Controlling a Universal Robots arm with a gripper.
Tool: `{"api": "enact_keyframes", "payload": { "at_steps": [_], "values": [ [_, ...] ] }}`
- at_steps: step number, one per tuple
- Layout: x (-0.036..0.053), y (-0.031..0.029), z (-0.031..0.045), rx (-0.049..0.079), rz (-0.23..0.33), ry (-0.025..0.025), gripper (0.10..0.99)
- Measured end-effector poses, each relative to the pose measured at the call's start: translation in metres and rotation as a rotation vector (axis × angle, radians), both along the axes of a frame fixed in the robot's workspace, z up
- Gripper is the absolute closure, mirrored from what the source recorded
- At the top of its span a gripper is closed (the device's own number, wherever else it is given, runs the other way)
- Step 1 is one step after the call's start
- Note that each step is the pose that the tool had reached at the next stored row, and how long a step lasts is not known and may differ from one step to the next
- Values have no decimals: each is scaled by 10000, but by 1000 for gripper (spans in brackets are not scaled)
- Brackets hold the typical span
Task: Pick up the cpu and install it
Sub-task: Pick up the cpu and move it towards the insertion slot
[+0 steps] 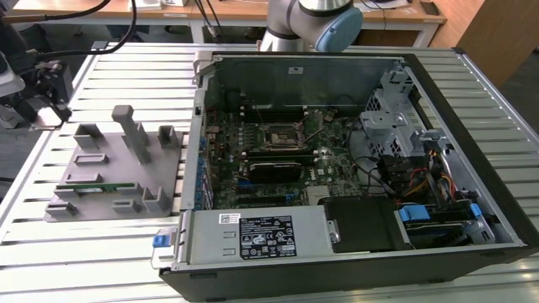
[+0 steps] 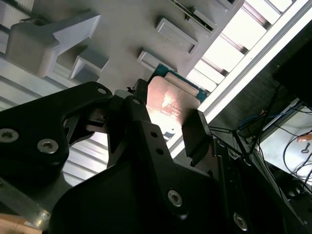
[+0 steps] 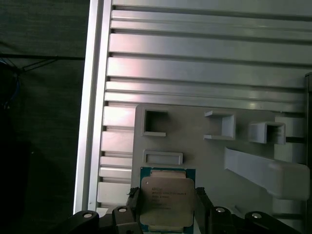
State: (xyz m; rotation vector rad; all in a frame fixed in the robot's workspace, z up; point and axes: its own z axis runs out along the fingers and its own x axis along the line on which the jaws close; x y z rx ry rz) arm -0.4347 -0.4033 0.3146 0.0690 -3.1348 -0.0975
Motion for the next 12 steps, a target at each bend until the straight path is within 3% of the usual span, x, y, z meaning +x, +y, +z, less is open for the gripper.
{"api": "enact_keyframes", "payload": {
  "at_steps": [12],
  "values": [
    [0,4,45,0,0,0,557]
  ]
}}
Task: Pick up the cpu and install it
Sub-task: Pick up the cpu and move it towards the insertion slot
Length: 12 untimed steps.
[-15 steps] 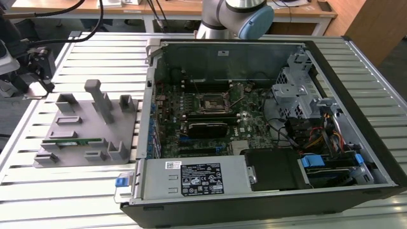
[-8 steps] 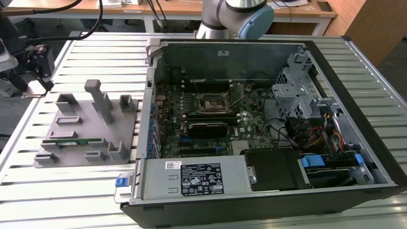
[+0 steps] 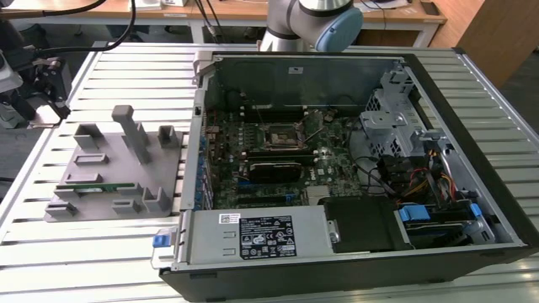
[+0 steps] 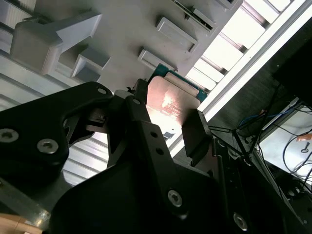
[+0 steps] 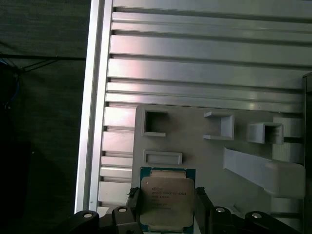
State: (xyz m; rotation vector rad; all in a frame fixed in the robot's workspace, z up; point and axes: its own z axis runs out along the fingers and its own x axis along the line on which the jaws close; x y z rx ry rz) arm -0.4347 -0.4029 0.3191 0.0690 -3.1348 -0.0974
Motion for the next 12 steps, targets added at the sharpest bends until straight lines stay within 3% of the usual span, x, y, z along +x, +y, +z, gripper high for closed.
{"api": "enact_keyframes", "payload": {
  "at_steps": [12],
  "values": [
    [0,4,32,0,0,1,557]
  ]
}}
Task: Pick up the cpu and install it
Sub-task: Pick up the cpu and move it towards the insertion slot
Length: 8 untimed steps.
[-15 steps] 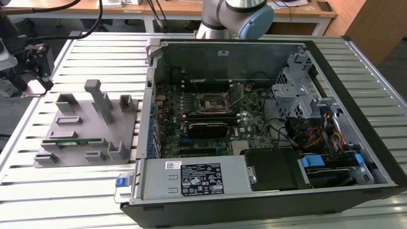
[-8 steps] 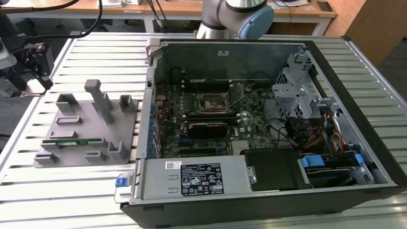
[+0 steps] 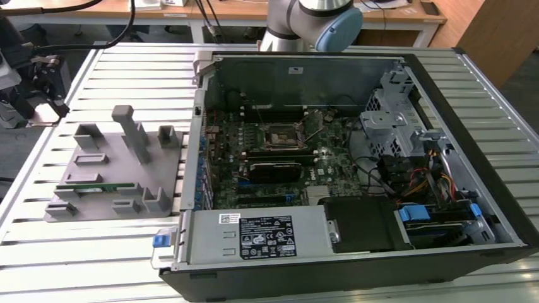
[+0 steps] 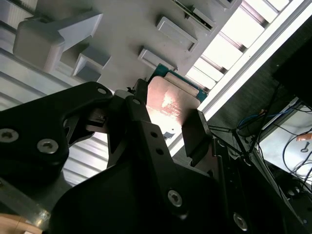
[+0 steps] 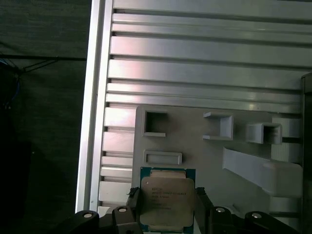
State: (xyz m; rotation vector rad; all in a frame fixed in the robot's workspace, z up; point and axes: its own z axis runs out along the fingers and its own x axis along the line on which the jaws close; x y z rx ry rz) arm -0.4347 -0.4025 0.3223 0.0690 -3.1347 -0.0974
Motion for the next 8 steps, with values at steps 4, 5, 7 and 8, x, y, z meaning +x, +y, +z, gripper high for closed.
{"api": "enact_keyframes", "payload": {
  "at_steps": [4,5,7,8],
  "values": [
    [0,1,11,0,0,0,557],
    [0,1,15,0,0,0,557],
    [0,2,20,0,0,-1,557],
    [0,2,24,0,0,0,557]
  ]
}}
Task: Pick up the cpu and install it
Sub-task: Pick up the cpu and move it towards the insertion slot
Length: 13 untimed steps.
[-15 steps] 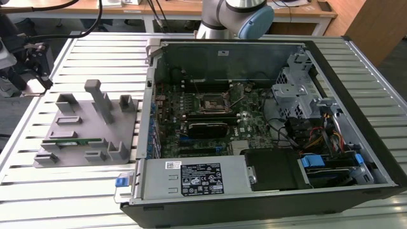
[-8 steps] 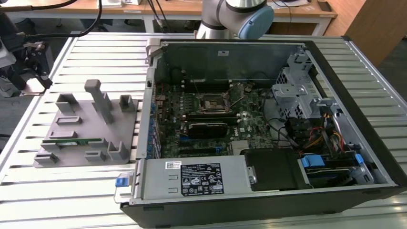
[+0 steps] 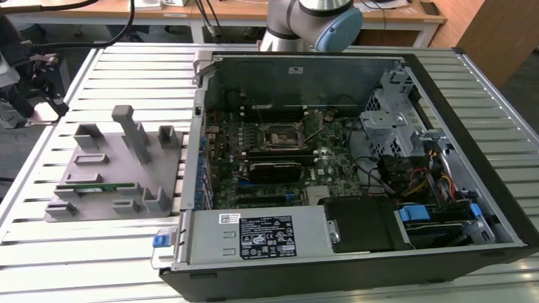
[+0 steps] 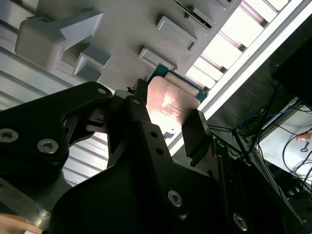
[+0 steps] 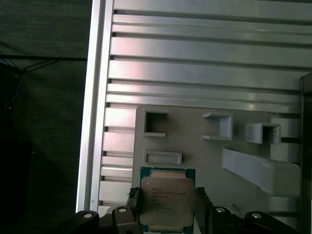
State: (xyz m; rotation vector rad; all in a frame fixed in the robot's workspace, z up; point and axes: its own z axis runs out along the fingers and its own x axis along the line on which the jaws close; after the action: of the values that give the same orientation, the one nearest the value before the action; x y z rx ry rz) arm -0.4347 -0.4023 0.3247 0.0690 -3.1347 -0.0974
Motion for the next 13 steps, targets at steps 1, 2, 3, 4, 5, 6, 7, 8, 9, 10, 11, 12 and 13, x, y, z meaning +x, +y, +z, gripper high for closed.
{"api": "enact_keyframes", "payload": {
  "at_steps": [1,2,3,4,5,6,7,8,9,10,11,12,13],
  "values": [
    [0,0,3,1,0,0,557],
    [0,0,6,1,0,0,557],
    [0,1,9,0,0,0,557],
    [0,1,12,1,0,0,557],
    [0,1,16,0,0,0,557],
    [0,2,20,0,0,0,557],
    [0,2,24,0,0,0,557],
    [0,2,27,1,0,-1,557],
    [0,3,31,1,0,0,557],
    [0,4,35,1,0,-1,557],
    [0,4,39,1,0,-1,557],
    [0,5,42,1,0,-1,557],
    [0,6,45,1,0,0,557]
  ]
}}
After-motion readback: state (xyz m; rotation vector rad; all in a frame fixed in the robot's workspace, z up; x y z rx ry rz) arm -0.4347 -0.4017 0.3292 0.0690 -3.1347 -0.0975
